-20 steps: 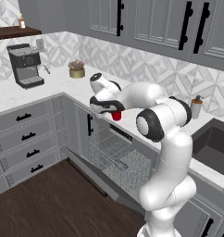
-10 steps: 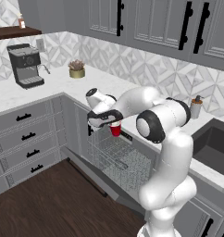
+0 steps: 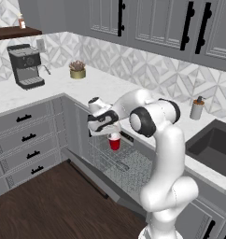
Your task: Pick up the cup and bowl from the counter, place them in the dishwasher, and close the dishwasher door.
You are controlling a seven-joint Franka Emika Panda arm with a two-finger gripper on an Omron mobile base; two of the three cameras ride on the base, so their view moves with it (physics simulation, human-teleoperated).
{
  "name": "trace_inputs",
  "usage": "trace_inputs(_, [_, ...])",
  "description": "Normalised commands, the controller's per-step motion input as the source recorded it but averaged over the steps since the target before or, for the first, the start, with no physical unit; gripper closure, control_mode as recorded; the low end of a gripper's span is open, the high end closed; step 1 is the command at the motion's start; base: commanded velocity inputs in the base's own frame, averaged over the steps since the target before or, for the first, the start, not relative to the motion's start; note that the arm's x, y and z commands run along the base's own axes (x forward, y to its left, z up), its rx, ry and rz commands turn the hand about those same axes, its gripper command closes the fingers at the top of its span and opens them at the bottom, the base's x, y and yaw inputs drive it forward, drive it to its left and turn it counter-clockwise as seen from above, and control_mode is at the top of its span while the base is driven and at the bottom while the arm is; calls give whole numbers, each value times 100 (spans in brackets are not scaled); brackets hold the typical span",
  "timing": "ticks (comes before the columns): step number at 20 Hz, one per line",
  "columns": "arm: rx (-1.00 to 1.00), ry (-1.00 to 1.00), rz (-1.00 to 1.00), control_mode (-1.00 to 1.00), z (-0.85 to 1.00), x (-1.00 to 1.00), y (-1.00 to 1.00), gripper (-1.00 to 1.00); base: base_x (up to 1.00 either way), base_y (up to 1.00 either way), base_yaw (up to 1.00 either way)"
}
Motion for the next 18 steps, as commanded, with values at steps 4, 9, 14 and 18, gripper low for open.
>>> trace_inputs(4, [10, -13, -28, -100, -43, 3, -6, 100, 0, 0, 0])
trace_inputs(9, [-1, -7, -36, -100, -56, 1, -10, 100, 0, 0, 0])
trace_inputs(14, [-3, 0, -43, -100, -34, 10, -30, 100, 0, 0, 0])
trace_inputs(18, [-2, -4, -36, -100, -18, 13, -38, 100, 0, 0, 0])
